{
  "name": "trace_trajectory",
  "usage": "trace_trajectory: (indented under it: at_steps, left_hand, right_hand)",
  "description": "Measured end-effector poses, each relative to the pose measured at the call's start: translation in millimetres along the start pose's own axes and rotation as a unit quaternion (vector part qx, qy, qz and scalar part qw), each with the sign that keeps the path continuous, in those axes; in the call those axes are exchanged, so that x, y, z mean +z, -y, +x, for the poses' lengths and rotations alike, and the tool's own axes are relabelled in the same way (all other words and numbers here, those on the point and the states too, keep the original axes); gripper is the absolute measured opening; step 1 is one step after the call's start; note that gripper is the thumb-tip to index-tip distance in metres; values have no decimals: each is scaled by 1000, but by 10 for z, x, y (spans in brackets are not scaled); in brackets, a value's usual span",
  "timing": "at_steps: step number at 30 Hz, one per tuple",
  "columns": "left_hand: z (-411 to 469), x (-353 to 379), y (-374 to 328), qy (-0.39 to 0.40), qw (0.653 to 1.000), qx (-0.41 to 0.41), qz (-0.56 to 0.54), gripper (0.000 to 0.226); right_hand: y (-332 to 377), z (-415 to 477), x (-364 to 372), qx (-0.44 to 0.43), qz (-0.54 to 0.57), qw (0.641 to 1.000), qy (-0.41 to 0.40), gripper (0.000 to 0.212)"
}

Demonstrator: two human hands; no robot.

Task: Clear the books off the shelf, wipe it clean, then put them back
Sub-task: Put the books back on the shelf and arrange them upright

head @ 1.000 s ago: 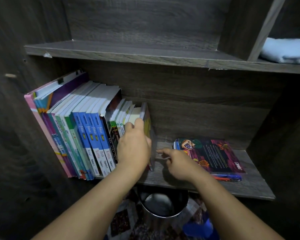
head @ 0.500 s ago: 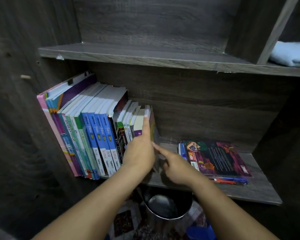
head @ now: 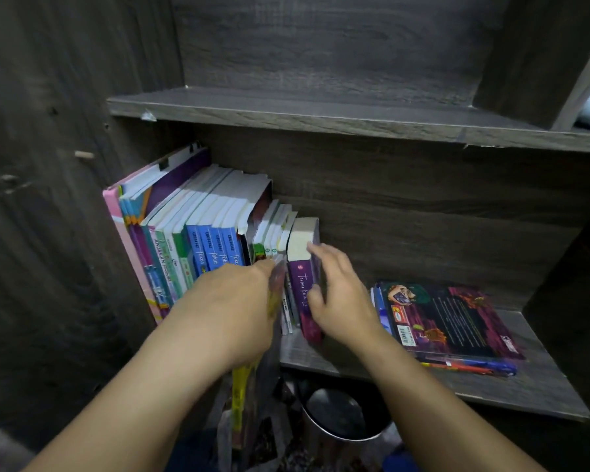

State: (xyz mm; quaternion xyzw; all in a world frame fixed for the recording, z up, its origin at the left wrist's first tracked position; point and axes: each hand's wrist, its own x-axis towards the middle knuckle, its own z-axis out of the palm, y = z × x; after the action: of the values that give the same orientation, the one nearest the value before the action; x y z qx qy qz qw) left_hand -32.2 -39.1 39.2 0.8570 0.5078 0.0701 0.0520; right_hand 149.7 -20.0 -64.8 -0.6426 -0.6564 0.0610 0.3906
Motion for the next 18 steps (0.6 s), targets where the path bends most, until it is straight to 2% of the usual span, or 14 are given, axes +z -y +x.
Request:
trace_trajectory:
  at_steps: [4, 7, 10, 13, 18]
  left_hand:
    - [-10, 14, 133, 18, 999, -12, 27, 71]
    - [-5, 44, 180, 33, 999, -11, 22, 73]
    - [14, 102, 205, 36, 999, -3, 16, 75]
    - [29, 119, 205, 37, 999, 3, -7, 73]
    - [20, 121, 153, 16, 999, 18, -29, 71]
  right_hand:
    - [192, 98, 61, -34, -151, 987, 51, 74]
    - [267, 159, 94, -20, -251, 965, 71, 75]
    - [323, 205, 108, 15, -249, 967, 53, 61]
    - [330, 233, 113, 57, -201, 978, 2, 35]
    - [102, 240, 9, 113, -132, 980, -96, 18]
